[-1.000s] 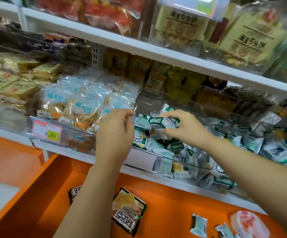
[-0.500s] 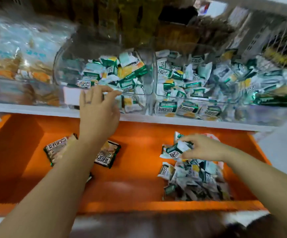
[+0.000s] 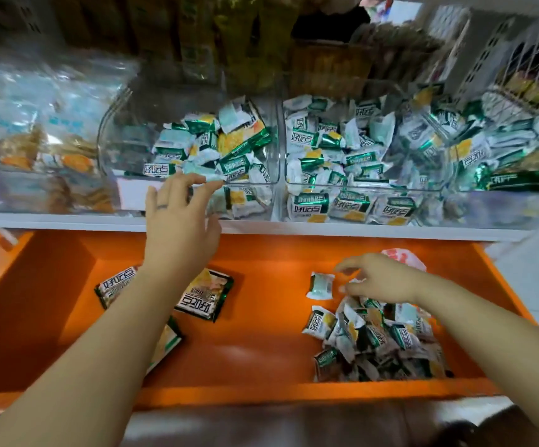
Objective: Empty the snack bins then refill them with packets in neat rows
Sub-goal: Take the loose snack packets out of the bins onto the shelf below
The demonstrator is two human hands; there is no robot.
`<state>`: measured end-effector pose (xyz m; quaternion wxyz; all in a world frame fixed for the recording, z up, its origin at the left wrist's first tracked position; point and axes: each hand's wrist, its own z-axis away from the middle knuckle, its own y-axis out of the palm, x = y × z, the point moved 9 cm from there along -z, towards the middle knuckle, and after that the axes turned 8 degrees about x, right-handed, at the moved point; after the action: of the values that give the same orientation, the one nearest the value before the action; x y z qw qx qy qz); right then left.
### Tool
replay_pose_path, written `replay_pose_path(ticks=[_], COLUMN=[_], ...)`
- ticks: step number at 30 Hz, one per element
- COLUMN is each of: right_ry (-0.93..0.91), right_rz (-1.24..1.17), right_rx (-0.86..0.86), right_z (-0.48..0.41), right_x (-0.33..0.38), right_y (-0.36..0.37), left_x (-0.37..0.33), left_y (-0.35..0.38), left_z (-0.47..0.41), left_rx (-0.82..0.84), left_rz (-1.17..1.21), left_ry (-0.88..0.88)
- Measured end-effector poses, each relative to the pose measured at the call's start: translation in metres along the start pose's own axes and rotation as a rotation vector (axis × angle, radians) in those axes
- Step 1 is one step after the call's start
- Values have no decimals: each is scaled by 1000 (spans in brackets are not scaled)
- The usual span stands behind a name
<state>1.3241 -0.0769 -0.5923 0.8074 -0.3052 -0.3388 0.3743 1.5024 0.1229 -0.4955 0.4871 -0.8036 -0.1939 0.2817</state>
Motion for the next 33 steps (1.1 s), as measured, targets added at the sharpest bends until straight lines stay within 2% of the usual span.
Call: replay_pose_path(ticks=[6, 10, 13, 16, 18, 21, 23, 28, 33], right_ry=[-372, -474, -474, -389, -329, -261, -231, -287, -422], right_rz=[-3, 32, 66, 249, 379, 400, 442, 568, 442], right_rx=[-295, -417, -350, -187, -58, 119, 174, 195, 45], right_z=[30, 23, -13, -61, -92, -126, -140, -156, -135], right_x=[141, 209, 237, 249, 250, 249, 250, 255, 260], right_y=[-103, -142, -151, -145, -137, -120, -108, -97, -121], left_x=[16, 56, 82, 94, 100, 103, 105, 111, 107], left_y=[-31, -62, -65, -62, -62, -60, -58, -61, -64], left_z=[-10, -13, -17, -22, -25, -30, -33, -37, -34], left_rx=[150, 156, 225, 272, 264, 235, 228, 167, 104], left_rz=[97, 147, 174, 194, 200, 212, 239, 312, 221], left_ry=[64, -33, -139, -172, -179, -175, -169, -173, -177])
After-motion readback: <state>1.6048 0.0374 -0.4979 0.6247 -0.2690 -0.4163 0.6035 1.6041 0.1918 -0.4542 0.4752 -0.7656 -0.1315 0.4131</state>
